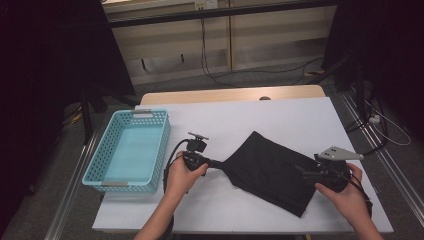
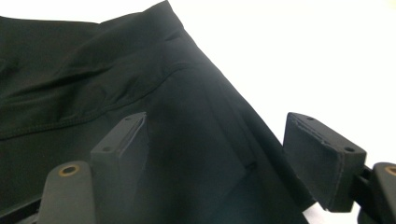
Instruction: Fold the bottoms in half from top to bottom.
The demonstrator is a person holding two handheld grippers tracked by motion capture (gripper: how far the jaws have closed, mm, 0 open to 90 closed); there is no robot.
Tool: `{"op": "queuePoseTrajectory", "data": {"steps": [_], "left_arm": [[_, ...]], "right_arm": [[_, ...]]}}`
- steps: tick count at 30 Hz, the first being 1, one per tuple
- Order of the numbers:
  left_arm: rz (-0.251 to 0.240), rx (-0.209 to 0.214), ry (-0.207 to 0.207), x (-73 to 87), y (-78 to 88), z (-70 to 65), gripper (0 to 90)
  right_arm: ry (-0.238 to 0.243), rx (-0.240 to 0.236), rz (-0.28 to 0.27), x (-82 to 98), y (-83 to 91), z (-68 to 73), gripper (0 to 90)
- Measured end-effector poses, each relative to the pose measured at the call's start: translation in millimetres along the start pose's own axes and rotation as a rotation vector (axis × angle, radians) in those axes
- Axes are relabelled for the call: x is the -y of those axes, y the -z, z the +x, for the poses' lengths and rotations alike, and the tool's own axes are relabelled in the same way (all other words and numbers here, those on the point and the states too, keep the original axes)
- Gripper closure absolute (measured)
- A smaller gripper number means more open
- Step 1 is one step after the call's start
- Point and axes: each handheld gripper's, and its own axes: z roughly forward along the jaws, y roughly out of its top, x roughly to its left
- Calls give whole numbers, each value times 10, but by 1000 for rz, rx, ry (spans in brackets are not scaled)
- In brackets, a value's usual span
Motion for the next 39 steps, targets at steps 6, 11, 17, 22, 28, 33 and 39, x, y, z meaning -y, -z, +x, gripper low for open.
{"op": "queuePoseTrajectory", "data": {"steps": [6,11,17,22,28,33,39], "left_arm": [[2,-18,2,-7,41,40,882],[0,-28,4,-15,79,68,882],[-4,-34,11,-22,102,89,882],[-3,-39,12,-29,116,102,883],[3,-42,19,-28,116,125,882],[12,-44,21,-31,114,135,883],[17,-47,32,-27,101,150,883]], "right_arm": [[4,2,-2,-3,1,10,215],[5,0,-3,-3,-2,14,212],[6,0,-3,-1,-15,22,208],[1,-2,-3,2,-20,25,201],[2,-4,0,6,-30,30,196],[1,-6,0,10,-35,29,194],[0,-9,1,12,-36,34,194]]}}
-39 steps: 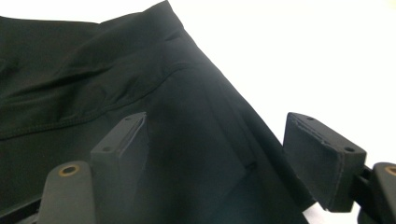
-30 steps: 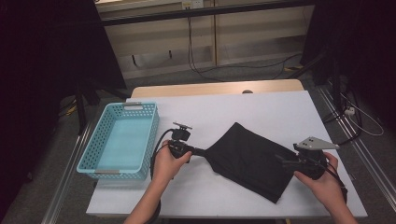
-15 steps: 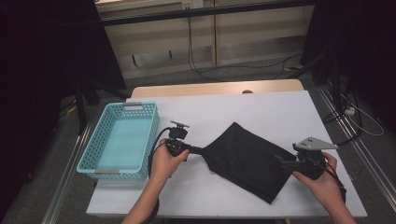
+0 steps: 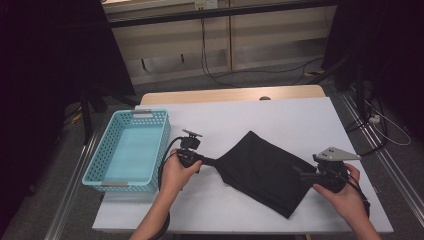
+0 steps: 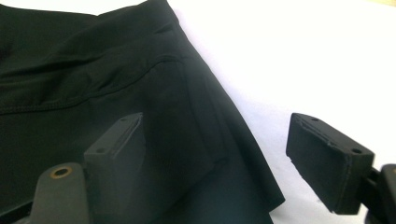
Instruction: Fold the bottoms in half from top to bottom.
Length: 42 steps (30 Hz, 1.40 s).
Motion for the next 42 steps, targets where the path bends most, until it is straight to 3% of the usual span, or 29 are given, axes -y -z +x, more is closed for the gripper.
{"op": "queuePoseTrajectory", "data": {"steps": [23,29,31,32,33,35,37,42], "left_arm": [[30,14,34,-57,64,116,888],[18,14,55,-38,62,148,886],[16,6,31,-30,56,141,875],[2,-19,12,-28,54,126,862],[-4,-31,18,-30,59,117,852],[-16,-18,25,-29,61,121,745],[-30,-32,29,-24,46,108,632],[-49,-45,18,-20,-58,52,474]], "right_arm": [[-9,-1,0,8,7,-32,192],[-8,-2,-2,6,9,-32,192],[-7,-2,-2,7,11,-32,192],[-7,-2,-2,7,10,-31,192],[-6,-3,-1,6,10,-31,192],[-6,-4,0,6,10,-27,192],[-3,-6,-1,4,6,-22,192],[1,-10,2,-2,-5,-5,192]]}}
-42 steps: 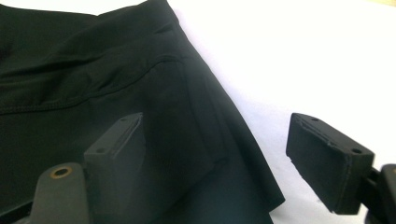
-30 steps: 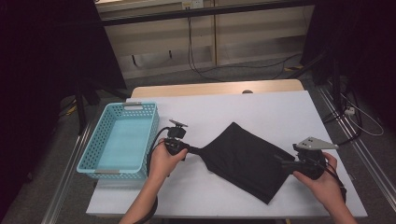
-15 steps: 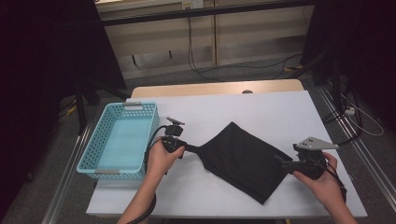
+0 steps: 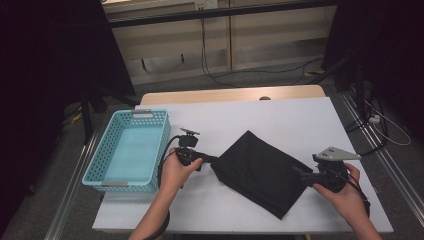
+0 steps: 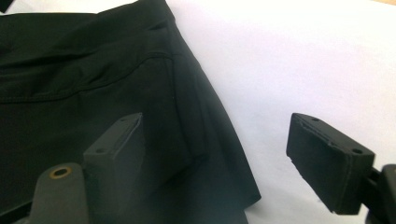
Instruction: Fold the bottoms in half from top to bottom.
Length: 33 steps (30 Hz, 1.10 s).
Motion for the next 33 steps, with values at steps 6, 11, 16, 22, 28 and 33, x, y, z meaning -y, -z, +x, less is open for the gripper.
{"op": "queuePoseTrajectory", "data": {"steps": [6,11,16,22,28,33], "left_arm": [[32,-22,-23,40,-131,-131,475],[49,-64,-57,94,-153,-261,566],[87,-26,-2,116,-138,-294,780],[103,-10,36,62,-76,-222,819],[118,-4,62,-29,6,-99,820],[140,-29,60,-146,46,-53,820]], "right_arm": [[5,-5,0,-1,-3,7,192],[7,-5,-4,-8,9,17,192],[8,-9,-4,-12,14,32,192],[8,-10,-9,-15,17,44,191],[10,-12,-5,-5,4,42,189],[9,-15,-6,-8,4,52,189]]}}
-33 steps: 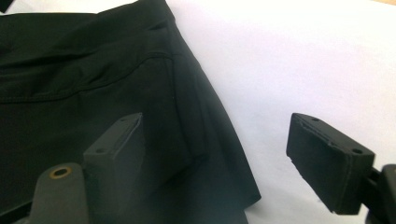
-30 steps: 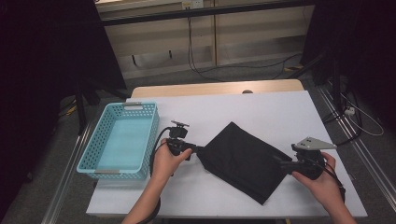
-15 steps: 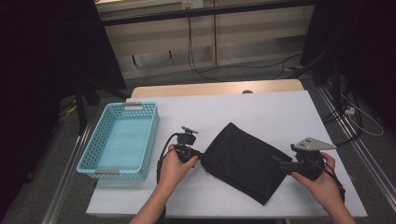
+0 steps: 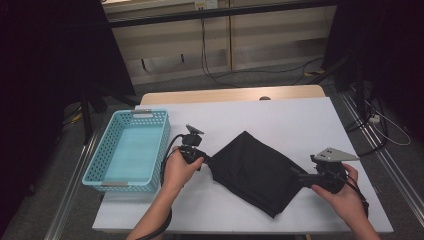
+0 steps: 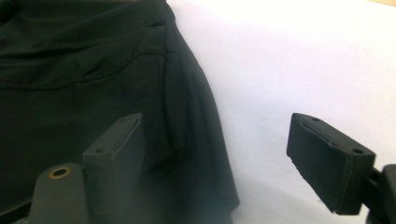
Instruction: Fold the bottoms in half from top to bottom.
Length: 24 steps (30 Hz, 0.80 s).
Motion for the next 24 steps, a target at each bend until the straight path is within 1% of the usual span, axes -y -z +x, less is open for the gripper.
{"op": "queuePoseTrajectory", "data": {"steps": [2,6,7,9,12,16,18,24], "left_arm": [[3,-19,-3,-46,20,15,820],[11,-32,-9,-133,64,57,821],[8,-40,-7,-153,69,66,821],[18,-49,-12,-195,84,94,821],[14,-59,-11,-253,101,112,821],[13,-77,-23,-326,114,124,821],[15,-78,-36,-353,108,129,821],[26,-80,-42,-441,99,184,821]], "right_arm": [[1,-2,0,-2,-1,5,189],[2,-5,-1,-3,1,7,189],[1,-4,-2,-3,1,6,189],[1,-5,-2,-2,-1,4,189],[3,-8,-1,-4,-5,9,188],[10,-14,2,-9,-27,34,188],[12,-16,4,-14,-37,52,188],[20,-25,8,-29,-71,89,188]]}}
